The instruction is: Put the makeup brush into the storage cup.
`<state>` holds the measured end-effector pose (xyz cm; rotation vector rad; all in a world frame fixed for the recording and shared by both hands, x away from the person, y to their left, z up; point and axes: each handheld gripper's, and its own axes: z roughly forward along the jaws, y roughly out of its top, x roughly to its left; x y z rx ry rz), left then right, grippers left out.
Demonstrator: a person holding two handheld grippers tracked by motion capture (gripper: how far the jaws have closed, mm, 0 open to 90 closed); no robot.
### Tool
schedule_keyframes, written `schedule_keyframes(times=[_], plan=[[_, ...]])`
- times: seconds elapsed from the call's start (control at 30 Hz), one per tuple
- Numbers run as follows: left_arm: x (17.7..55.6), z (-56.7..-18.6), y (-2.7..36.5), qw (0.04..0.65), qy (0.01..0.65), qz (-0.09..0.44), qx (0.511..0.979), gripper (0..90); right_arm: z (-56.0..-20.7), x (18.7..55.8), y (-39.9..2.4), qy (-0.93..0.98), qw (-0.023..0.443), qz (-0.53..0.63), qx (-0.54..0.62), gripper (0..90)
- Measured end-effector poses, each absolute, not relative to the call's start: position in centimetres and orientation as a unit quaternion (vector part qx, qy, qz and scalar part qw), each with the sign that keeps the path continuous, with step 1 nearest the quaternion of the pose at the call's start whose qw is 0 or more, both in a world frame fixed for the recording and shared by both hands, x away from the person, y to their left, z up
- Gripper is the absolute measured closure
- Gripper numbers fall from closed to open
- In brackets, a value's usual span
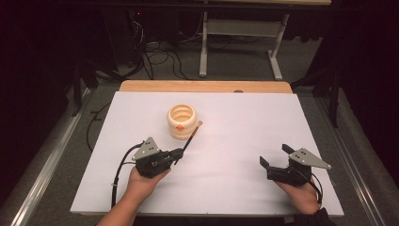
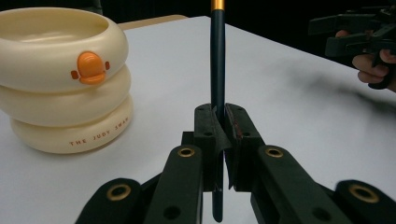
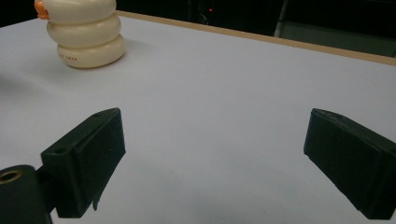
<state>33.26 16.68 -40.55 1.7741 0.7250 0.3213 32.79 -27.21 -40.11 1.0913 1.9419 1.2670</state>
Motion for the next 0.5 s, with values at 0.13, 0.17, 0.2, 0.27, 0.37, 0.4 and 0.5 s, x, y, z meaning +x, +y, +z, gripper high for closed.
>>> schedule_keyframes(times=[0.13, 0.17, 0.2, 0.27, 0.37, 0.4, 0.5], plan=[[33.12, -40.67, 16.7, 0.57, 0.308, 0.14, 0.749, 84.8, -40.17, 32.8, -27.12, 0.727, 0.286, 0.472, 0.408, 6.8], [33.12, -40.67, 16.7, 0.57, 0.308, 0.14, 0.749, 84.8, -40.17, 32.8, -27.12, 0.727, 0.286, 0.472, 0.408, 6.8], [33.07, -40.63, 16.73, 0.572, 0.308, 0.142, 0.747, 84.8, -40.19, 32.76, -27.06, 0.727, 0.284, 0.472, 0.411, 6.8], [32.95, -40.48, 16.75, 0.578, 0.306, 0.148, 0.742, 84.8, -40.24, 32.78, -27.07, 0.728, 0.284, 0.471, 0.41, 6.8], [32.85, -40.37, 16.76, 0.581, 0.305, 0.154, 0.739, 84.8, -40.28, 32.76, -27.03, 0.728, 0.285, 0.471, 0.408, 6.8], [32.8, -40.33, 16.76, 0.583, 0.304, 0.154, 0.737, 84.8, -40.28, 32.73, -27.01, 0.728, 0.285, 0.471, 0.409, 6.8], [32.71, -40.24, 16.77, 0.588, 0.302, 0.158, 0.734, 84.8, -40.27, 32.68, -26.95, 0.727, 0.284, 0.473, 0.409, 6.8]])
